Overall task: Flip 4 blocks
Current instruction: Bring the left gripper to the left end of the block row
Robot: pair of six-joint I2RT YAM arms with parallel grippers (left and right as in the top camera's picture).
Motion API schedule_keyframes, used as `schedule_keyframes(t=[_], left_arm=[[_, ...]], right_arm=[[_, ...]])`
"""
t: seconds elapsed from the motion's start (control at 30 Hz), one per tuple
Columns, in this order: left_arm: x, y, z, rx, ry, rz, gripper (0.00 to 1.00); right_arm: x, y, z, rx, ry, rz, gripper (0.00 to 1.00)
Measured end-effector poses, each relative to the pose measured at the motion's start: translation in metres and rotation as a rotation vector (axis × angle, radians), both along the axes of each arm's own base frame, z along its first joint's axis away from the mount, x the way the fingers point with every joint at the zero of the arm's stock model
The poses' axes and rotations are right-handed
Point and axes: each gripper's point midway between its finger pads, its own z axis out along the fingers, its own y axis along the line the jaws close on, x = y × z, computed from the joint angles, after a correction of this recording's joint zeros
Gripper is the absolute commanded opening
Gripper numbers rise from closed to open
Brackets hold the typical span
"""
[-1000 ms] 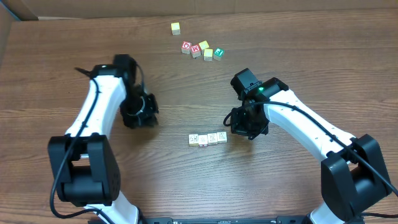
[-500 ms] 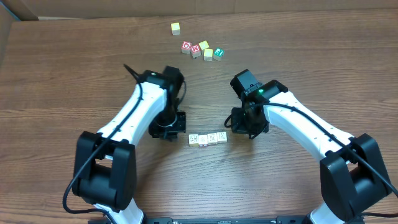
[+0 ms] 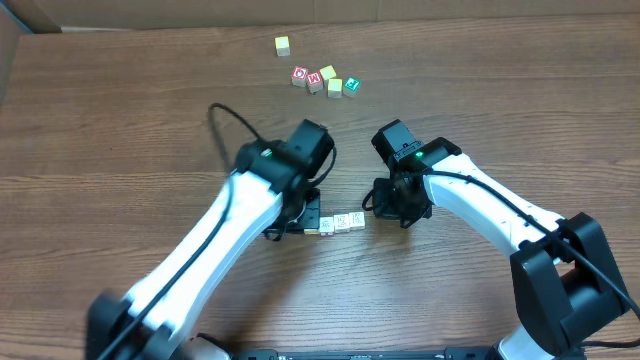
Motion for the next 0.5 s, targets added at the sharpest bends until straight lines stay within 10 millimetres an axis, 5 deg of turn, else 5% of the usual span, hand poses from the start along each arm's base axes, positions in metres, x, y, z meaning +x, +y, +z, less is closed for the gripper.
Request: schedule_keyframes(t=[0.27,0.5], left_arm=[[-0.013,0.022,0.058,-0.074,-0.193,0.062,0.04],[-0.014,0.024,0.031,-0.044,-0.15,0.085,0.04]], right_arm=[[0.007,0.004,0.001,0.018,-0.02,-0.054,0.07],[0.005,0.013,0.001,0.026,-0.026,-0.067,0.07]])
